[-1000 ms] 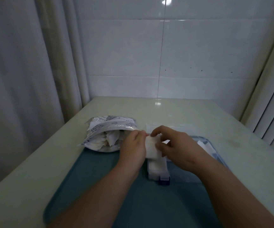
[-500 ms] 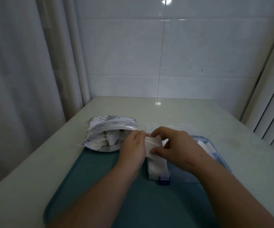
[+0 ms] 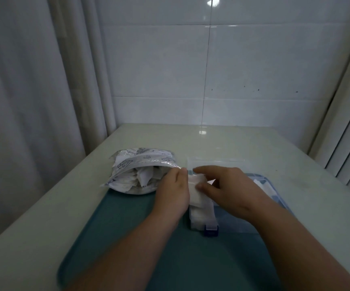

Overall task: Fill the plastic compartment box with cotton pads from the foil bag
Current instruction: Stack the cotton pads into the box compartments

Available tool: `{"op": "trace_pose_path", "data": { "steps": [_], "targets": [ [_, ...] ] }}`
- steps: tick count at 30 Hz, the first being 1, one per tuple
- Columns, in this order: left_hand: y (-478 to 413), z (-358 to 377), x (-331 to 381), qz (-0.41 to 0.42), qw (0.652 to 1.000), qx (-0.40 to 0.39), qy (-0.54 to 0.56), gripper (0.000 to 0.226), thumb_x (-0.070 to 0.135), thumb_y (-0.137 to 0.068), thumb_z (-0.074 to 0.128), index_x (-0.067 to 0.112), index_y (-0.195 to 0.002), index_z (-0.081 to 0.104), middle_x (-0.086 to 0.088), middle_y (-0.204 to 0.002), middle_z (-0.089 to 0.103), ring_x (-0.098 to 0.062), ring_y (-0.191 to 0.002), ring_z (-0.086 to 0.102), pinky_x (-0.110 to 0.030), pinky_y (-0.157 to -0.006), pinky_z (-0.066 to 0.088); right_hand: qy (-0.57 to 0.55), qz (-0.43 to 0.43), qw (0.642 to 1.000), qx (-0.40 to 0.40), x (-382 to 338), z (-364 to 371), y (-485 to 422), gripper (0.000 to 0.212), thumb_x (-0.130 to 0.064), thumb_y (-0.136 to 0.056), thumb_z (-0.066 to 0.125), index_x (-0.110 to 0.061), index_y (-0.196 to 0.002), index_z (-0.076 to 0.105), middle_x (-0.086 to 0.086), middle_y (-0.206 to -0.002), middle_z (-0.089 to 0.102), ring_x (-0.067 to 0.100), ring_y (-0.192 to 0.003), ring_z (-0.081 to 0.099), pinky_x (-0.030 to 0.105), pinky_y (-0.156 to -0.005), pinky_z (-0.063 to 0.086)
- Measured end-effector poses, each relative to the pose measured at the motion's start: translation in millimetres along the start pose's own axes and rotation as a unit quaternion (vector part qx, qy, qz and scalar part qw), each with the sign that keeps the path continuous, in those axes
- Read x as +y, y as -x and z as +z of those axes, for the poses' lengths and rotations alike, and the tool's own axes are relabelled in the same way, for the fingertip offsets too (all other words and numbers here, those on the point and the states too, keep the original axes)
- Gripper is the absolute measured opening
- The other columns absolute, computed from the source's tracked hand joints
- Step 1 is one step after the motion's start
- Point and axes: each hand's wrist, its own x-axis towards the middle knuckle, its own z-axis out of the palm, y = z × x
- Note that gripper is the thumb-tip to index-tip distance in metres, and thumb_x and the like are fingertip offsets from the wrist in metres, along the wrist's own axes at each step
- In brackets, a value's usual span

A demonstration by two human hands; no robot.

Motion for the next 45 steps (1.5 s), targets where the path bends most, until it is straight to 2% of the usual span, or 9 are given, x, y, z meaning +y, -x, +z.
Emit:
{"op": "trace_pose_path", "data": {
  "steps": [4, 7, 9, 11, 16, 20, 27, 35, 45],
  "targets": [
    [2.7, -1.0, 3.4, -0.009, 1.0, -0.014, 0.012, 0.032, 0.033, -0.101, 0.043, 0.01, -0.087, 0.061, -0.005, -0.084, 0.061, -0.019, -0.078, 0.055, -0.033, -0.067, 0.039, -0.017, -0.004, 1.0, -0.017, -1.0, -1.8, -0.1, 0.021, -0.036, -0.089, 0.065, -0.042, -0.102, 0.05, -0.015, -0.091, 0.061, 0.002, -0.077, 0.061, 0.025, -0.074, 0.055],
    [4.8, -6.3, 11.9, -0.08, 0.98, -0.048, 0.177, 0.026, 0.037, -0.099, 0.047, 0.019, -0.086, 0.061, 0.002, -0.075, 0.063, -0.015, -0.07, 0.056, -0.03, -0.06, 0.039, -0.08, 0.005, 0.997, 0.019, -0.7, -8.2, -0.5, 0.021, -0.032, -0.087, 0.068, -0.036, -0.092, 0.048, -0.007, -0.087, 0.067, 0.008, -0.069, 0.066, 0.03, -0.069, 0.059],
    [2.5, -10.7, 14.6, -0.051, 0.97, -0.068, 0.229, 0.011, 0.025, -0.097, 0.052, 0.02, -0.099, 0.061, 0.0, -0.084, 0.064, -0.016, -0.075, 0.057, -0.031, -0.063, 0.042, -0.124, 0.015, 0.991, 0.051, -2.2, -12.2, -0.1, 0.017, -0.031, -0.088, 0.066, -0.031, -0.091, 0.049, -0.004, -0.081, 0.069, 0.008, -0.064, 0.067, 0.026, -0.065, 0.059],
    [-1.2, -12.5, 11.4, -0.016, 0.97, -0.085, 0.225, 0.027, 0.007, -0.092, 0.056, 0.024, -0.114, 0.056, -0.005, -0.095, 0.066, -0.02, -0.084, 0.061, -0.039, -0.072, 0.051, -0.161, 0.028, 0.984, 0.074, -3.7, -14.4, 0.4, 0.015, -0.03, -0.089, 0.065, -0.025, -0.092, 0.051, -0.002, -0.078, 0.07, 0.008, -0.062, 0.068, 0.021, -0.06, 0.058],
    [-1.8, -11.1, 8.0, 0.013, 0.988, -0.091, 0.125, 0.037, 0.004, -0.089, 0.059, 0.031, -0.111, 0.047, -0.003, -0.092, 0.073, -0.022, -0.089, 0.07, -0.048, -0.085, 0.058, -0.134, 0.055, 0.988, 0.047, -0.9, -14.5, -0.6, 0.014, -0.03, -0.09, 0.062, -0.026, -0.09, 0.049, -0.003, -0.083, 0.07, 0.01, -0.068, 0.066, 0.019, -0.057, 0.05],
    [-0.5, -12.1, 15.8, 0.026, 0.988, -0.133, 0.078, 0.029, 0.01, -0.089, 0.064, 0.027, -0.104, 0.045, -0.007, -0.09, 0.073, -0.024, -0.085, 0.072, -0.048, -0.081, 0.059, -0.124, 0.068, 0.988, 0.064, 4.2, -17.9, -2.4, 0.022, -0.041, -0.085, 0.065, -0.028, -0.091, 0.048, -0.005, -0.092, 0.067, 0.011, -0.078, 0.064, 0.022, -0.063, 0.051],
    [4.4, -2.8, 28.4, 0.058, 0.986, -0.149, -0.049, 0.022, 0.019, -0.091, 0.066, 0.015, -0.09, 0.045, -0.016, -0.083, 0.068, -0.021, -0.064, 0.072, -0.046, -0.068, 0.06, -0.144, 0.127, 0.981, 0.007, 8.4, -39.0, 4.0, 0.019, -0.02, -0.086, 0.068, -0.015, -0.093, 0.051, 0.002, -0.085, 0.067, 0.016, -0.069, 0.07, 0.023, -0.057, 0.059],
    [11.3, 7.9, 22.6, 0.177, 0.903, -0.221, -0.324, 0.01, 0.017, -0.096, 0.047, 0.027, -0.095, 0.049, 0.002, -0.089, 0.059, -0.02, -0.08, 0.055, -0.034, -0.066, 0.044, -0.084, 0.207, 0.968, -0.11, 8.0, -44.5, 7.7, 0.01, -0.014, -0.083, 0.074, -0.008, -0.087, 0.068, 0.01, -0.083, 0.068, 0.021, -0.067, 0.07, 0.028, -0.058, 0.06],
    [10.4, 3.9, 18.0, 0.233, 0.876, -0.189, -0.379, 0.014, 0.014, -0.095, 0.047, 0.028, -0.099, 0.049, 0.003, -0.086, 0.059, -0.019, -0.081, 0.052, -0.034, -0.062, 0.04, -0.096, 0.238, 0.959, -0.122, 3.2, -35.1, 4.5, 0.012, -0.011, -0.083, 0.074, -0.009, -0.08, 0.063, 0.01, -0.077, 0.066, 0.021, -0.065, 0.068, 0.033, -0.062, 0.062]
  ]
}}
